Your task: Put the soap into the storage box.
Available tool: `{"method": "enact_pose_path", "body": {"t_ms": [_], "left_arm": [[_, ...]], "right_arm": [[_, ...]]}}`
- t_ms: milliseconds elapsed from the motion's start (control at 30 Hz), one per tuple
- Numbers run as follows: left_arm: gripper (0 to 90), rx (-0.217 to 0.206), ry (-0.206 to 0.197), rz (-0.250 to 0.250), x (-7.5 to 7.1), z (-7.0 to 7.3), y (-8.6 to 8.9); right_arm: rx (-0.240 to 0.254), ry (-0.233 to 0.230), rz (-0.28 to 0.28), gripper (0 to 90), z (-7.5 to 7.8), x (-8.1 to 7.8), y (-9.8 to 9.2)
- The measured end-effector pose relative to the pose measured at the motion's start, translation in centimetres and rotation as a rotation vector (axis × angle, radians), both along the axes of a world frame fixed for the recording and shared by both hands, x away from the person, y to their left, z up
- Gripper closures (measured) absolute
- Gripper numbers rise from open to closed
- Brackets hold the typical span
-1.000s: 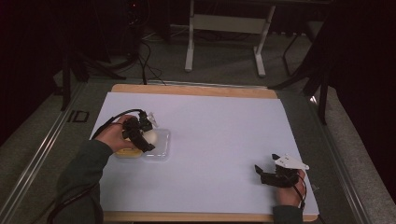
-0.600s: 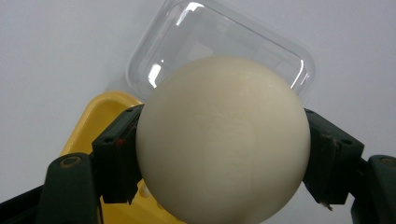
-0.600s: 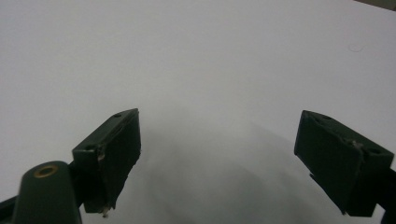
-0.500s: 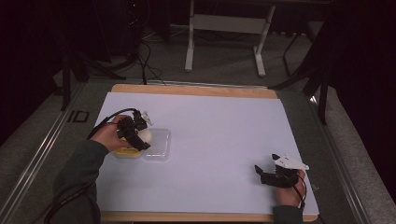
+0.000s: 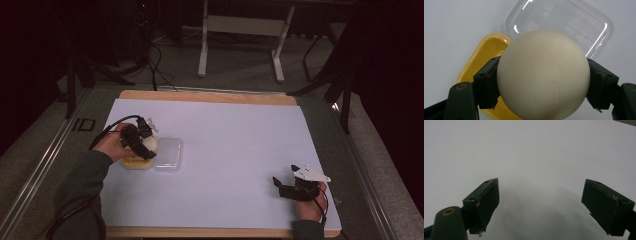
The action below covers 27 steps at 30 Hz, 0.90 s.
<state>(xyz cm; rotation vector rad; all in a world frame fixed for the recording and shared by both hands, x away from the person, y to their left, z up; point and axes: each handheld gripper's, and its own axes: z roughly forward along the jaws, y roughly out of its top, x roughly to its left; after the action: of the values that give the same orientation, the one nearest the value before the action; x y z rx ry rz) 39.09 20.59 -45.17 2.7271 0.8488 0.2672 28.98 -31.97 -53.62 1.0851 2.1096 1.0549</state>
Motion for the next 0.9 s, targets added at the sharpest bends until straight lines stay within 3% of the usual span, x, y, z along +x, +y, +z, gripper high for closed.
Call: {"method": "enact_pose_path", "body": {"t_ms": [500, 900], "left_arm": [[25.6, -0.011, 0.015, 0.053, 0.9, -0.4, 1.8], [25.6, 0.028, 0.041, 0.080, 1.5, -1.2, 2.3]], "right_arm": [[0.000, 0.001, 0.000, 14.5, 0.0, 0.0, 0.0], [0.001, 0.000, 0.000, 14.5, 0.0, 0.0, 0.0]]}}
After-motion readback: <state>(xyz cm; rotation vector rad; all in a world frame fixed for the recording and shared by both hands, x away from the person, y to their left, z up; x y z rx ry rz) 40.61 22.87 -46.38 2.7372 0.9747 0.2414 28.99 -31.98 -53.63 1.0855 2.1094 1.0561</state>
